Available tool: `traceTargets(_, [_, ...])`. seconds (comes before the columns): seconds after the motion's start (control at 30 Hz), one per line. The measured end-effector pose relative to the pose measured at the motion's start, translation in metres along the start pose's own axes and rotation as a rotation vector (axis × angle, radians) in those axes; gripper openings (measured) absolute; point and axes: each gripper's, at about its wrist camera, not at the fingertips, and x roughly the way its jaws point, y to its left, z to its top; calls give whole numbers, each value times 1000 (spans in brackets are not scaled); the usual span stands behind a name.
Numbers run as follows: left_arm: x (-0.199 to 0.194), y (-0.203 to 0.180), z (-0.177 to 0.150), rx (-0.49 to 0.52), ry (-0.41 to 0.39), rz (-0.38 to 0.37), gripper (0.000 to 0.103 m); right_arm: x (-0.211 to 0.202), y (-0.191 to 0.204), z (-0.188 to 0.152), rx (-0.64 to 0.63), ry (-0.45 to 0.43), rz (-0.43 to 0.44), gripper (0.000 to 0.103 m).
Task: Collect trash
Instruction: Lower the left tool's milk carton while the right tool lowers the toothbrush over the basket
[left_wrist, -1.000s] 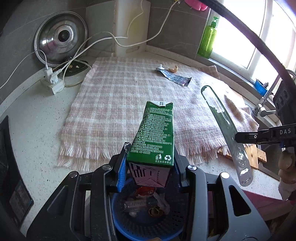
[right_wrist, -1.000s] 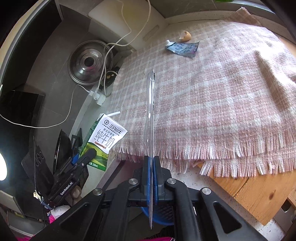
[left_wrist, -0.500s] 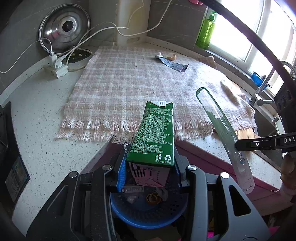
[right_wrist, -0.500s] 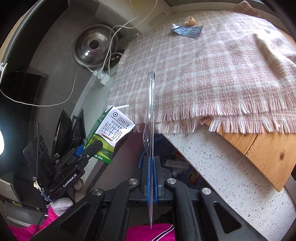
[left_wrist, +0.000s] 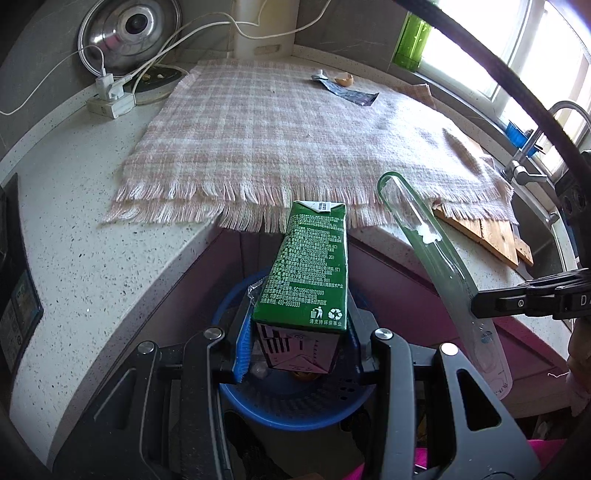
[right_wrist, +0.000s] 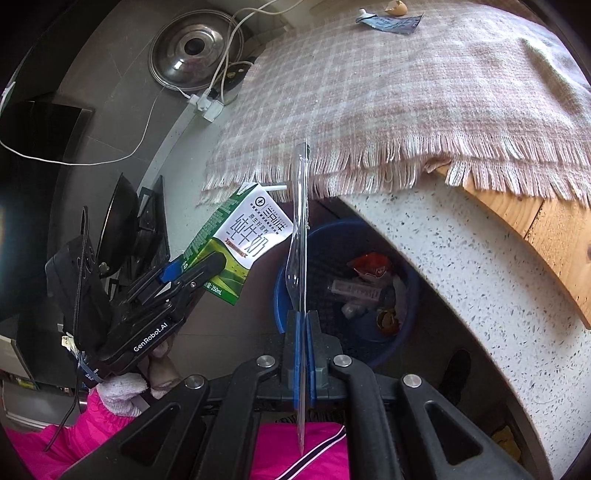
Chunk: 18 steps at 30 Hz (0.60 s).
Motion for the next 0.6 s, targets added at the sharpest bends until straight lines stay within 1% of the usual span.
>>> traceTargets(0.3, [13,2,-19,-5,48,7,40,23,3,-10,-3,55,-4,1])
traceTargets(0.6, [29,13,-36,-35,97,24,40,52,-8,-23,41,131,-2,1])
